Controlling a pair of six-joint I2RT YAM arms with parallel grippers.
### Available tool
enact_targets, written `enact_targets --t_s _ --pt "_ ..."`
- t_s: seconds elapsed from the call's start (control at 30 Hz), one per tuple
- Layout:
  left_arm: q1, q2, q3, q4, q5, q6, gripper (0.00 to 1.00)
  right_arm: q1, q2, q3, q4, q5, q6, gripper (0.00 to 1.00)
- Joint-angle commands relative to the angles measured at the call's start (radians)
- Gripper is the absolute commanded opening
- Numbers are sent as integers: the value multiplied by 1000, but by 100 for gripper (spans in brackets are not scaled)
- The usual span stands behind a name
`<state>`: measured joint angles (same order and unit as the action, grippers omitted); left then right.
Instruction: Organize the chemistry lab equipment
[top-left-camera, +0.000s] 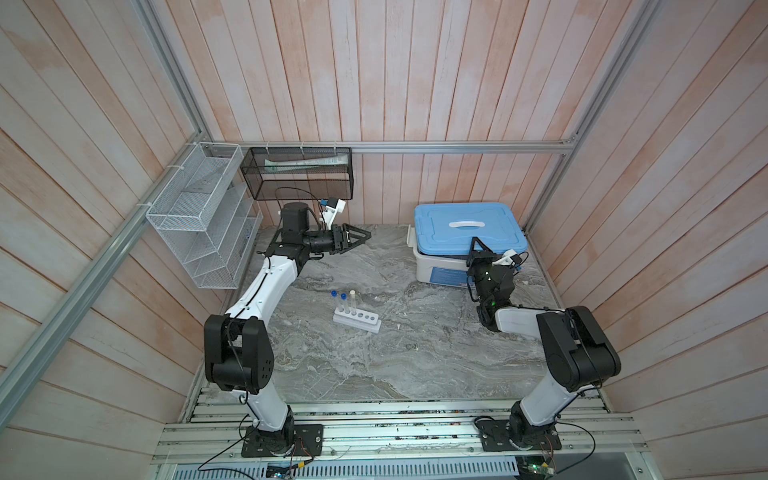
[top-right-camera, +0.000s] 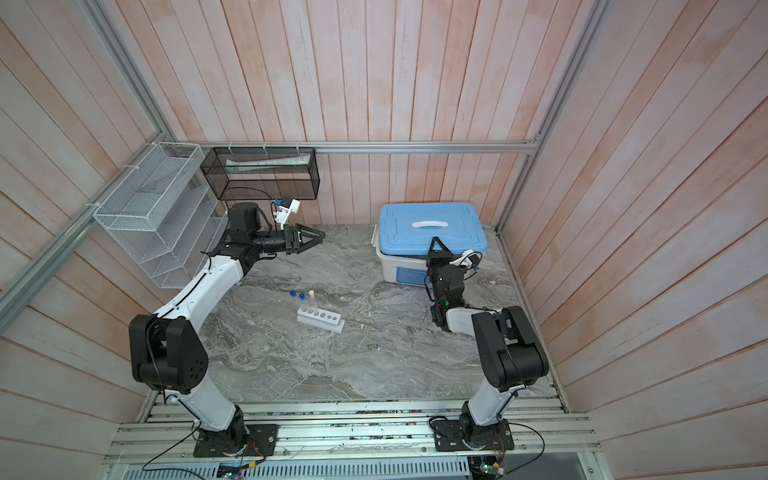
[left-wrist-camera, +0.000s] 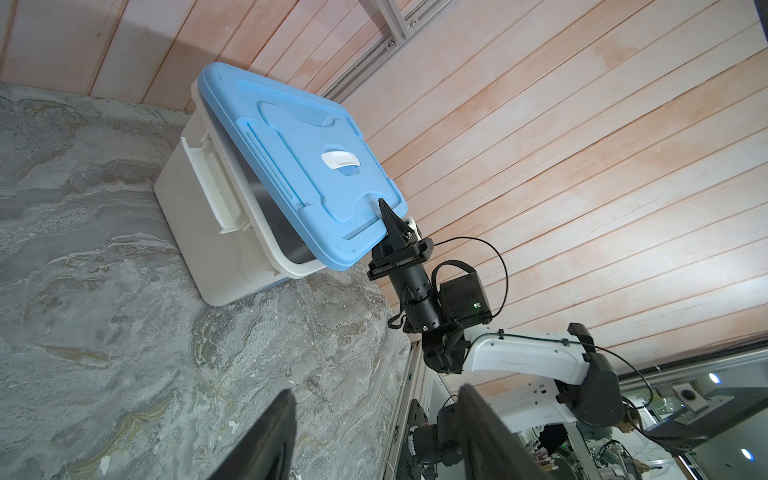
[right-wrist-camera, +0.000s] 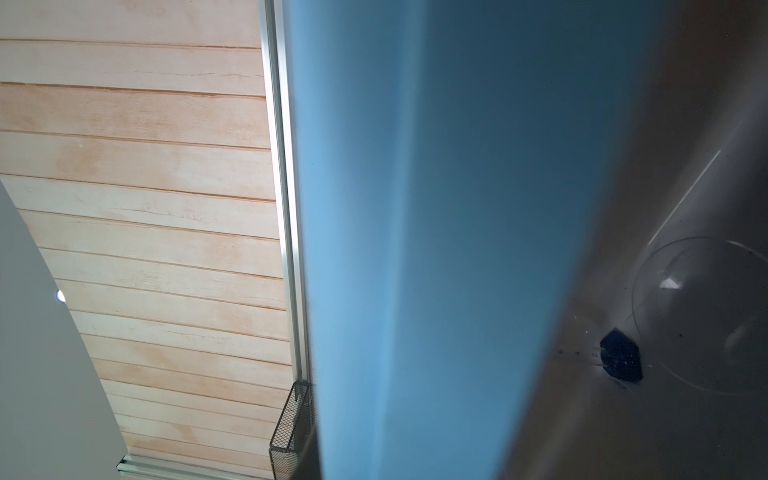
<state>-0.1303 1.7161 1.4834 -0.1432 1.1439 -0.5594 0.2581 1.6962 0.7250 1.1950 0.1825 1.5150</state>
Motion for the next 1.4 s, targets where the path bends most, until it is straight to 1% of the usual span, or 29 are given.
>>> enact_targets --t_s 0.0,0.37,0.63,0.83,0.93,1.03,1.37 --pt "9 -11 26 -11 -1 27 63 12 1 37 21 21 -4 0" --pt "11 -6 21 -8 6 30 63 30 -14 30 -60 76 -5 0" --pt "11 -9 15 -4 7 30 63 45 -49 19 -114 103 -22 7" --pt "10 -18 6 1 7 29 63 53 -66 4 -128 109 -29 17" --pt "11 -23 2 1 7 30 63 61 -80 -1 -149 125 -37 25" --pt "11 -27 -2 3 7 29 63 68 -83 -1 -157 128 -39 30" --pt "12 -33 -15 -4 2 36 63 78 -104 -27 -167 131 -30 41"
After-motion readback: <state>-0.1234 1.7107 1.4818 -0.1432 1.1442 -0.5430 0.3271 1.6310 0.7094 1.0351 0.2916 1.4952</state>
